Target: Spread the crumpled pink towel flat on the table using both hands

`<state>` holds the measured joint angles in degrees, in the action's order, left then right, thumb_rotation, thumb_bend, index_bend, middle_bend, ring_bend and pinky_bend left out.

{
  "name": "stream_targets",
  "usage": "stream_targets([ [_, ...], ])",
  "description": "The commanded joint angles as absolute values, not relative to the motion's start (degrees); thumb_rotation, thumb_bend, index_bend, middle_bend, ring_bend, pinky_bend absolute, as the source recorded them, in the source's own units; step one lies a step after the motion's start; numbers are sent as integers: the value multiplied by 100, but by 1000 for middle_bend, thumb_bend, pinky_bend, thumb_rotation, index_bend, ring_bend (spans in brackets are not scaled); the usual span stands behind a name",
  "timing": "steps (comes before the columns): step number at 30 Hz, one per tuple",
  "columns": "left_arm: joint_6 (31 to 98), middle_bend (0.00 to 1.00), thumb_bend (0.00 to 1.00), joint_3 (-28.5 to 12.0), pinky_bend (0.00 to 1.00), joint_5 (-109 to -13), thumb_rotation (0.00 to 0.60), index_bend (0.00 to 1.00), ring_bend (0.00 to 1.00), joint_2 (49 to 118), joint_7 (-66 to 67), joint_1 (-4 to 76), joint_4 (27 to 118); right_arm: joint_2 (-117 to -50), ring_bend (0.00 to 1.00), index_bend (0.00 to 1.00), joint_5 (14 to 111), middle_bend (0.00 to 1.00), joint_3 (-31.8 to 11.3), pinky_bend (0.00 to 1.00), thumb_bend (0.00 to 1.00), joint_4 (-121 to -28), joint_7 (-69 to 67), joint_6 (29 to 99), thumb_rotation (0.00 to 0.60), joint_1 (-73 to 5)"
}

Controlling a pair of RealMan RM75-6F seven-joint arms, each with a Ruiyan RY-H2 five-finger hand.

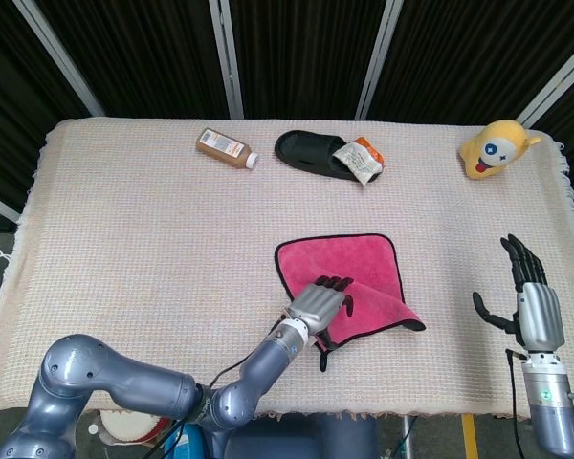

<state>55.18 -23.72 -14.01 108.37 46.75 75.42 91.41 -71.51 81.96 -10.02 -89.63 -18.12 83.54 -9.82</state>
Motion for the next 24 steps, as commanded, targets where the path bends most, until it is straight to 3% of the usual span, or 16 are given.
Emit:
stream_targets([
  [1,5695,0,147,-1831,0,-1996,600,355,0,10640,4880,7477,9351,-7170,0,5,8204,33,-998,61,346,-8967,-1778,8362,600,-982],
  [15,6291,0,89,-1058,0,-3333,600,321,0,10981,4952,7295,9059,-7183,0,10,8230,33,-1011,61,347,-8983,-1797,8394,600,-981],
  [24,6276,0,97,-965,0,-3538,600,417,0,11367,4903,7191,8767,-7166,0,11,8206,33,-1036,61,346,-8984,-1855,8406,600,-971],
])
